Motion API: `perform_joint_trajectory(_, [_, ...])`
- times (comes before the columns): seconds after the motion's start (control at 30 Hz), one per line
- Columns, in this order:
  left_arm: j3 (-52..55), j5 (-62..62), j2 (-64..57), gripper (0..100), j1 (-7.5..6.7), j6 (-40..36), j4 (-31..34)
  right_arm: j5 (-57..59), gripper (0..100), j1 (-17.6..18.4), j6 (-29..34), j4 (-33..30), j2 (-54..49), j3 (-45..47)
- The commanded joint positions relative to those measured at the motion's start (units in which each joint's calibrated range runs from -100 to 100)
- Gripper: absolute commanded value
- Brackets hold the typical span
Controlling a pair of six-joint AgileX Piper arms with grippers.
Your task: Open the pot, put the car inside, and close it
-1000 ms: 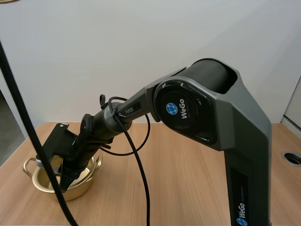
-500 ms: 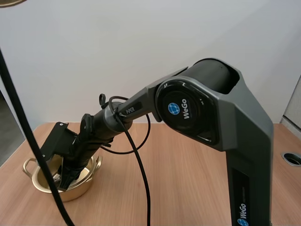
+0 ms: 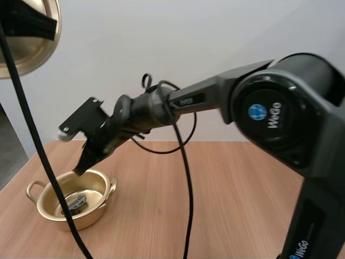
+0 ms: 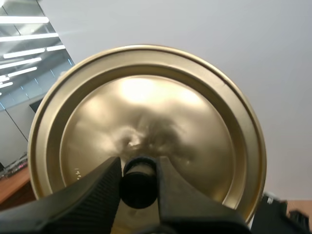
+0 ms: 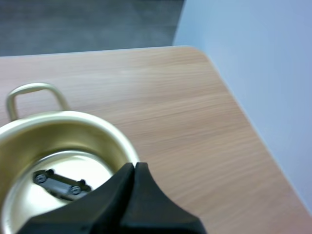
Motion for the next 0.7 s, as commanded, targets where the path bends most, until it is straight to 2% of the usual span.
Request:
perform_joint_trajectory(0.0, [3.41,0.47,1.16,0,-0.01,0.03,-0.64,0.63,0,-5.20,1.27,-1.11,-5.37,0.01])
perform_joint_trajectory(0.23, [15.17,0.84,8.88,0,-0.01,0.03,-2.47,3.77,0,-16.26,3.54,-1.56,-16.66,0.01])
perform_joint_trajectory(0.37, [22.08,0.62,15.23,0,-0.01,0.81,-4.79,8.54,0,-21.24,3.54,-1.56,-23.00,0.01])
perform_joint_trajectory(0.53, [26.02,-1.79,24.33,0,-0.01,0.81,-4.91,14.25,0,-26.00,3.54,-1.56,-29.92,0.01])
perform_joint_trajectory(0.67, [26.14,-1.17,29.76,0,-0.01,0.90,-4.91,15.99,0,-28.33,3.45,-3.41,-34.26,0.01])
